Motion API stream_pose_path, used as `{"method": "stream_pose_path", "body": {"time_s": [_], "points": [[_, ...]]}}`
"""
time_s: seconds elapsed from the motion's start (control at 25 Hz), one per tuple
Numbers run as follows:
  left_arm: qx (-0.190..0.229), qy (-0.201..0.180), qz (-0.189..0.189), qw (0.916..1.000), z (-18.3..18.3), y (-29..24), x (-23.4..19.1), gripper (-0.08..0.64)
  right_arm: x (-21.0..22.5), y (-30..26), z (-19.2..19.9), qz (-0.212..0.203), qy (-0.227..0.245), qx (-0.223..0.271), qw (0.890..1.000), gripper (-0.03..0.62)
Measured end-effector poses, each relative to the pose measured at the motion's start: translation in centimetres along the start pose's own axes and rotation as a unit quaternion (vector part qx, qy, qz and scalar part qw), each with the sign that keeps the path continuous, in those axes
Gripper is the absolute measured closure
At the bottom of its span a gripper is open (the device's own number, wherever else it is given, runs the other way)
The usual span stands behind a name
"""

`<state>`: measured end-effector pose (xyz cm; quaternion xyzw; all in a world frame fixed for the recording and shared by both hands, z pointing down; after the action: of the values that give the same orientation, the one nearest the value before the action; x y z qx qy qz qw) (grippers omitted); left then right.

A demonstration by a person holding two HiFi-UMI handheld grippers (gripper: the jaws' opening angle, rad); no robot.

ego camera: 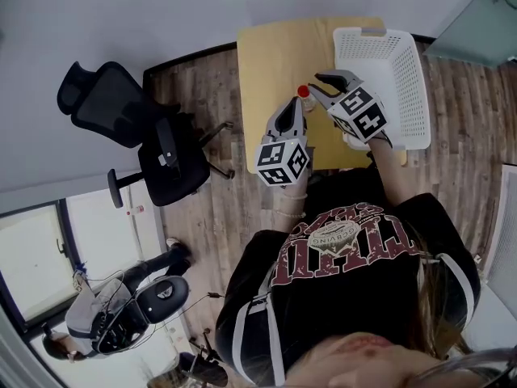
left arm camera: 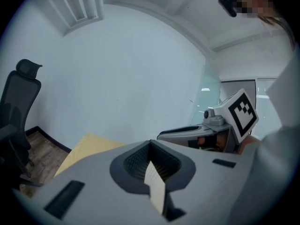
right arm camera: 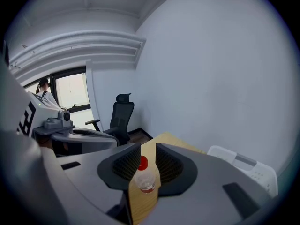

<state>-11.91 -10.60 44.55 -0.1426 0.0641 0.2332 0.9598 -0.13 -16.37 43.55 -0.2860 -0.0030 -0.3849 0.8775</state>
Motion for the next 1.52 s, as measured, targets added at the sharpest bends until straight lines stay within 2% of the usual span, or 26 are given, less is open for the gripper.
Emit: {"method": "stream_pose_path", "body": {"time_s": [0.48,0.96,1.52], "points": [[0.004,-0.018,0.043,0.9989,-1.3,-1.9,2.4,0.514,2.2,3.2,0.2,0.04,-0.022,0.03,0.999,0.543],[-0.004,-0.036,0.098,0.9946,-1.4,-4.2,5.4,0.514,4.6,6.4,1.4,0.08,-0.054,0.048,0.994,0.569],[-0.011,-0.046,0.143,0.9886,-1.5,-6.1,8.4,0.514,6.4,9.5,3.5,0.099,-0.112,0.074,0.986,0.572]]}}
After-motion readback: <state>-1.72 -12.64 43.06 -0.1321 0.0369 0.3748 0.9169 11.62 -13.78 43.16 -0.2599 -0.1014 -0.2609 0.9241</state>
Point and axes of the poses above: the fingertips, and each gripper's own axes: y backward along the fingers, x to its right, z out of its underside, the point moved 7 cm from there along y, backward along the fingers, and after that the axes turned 12 degrees about -y, right-handed, at the moved point
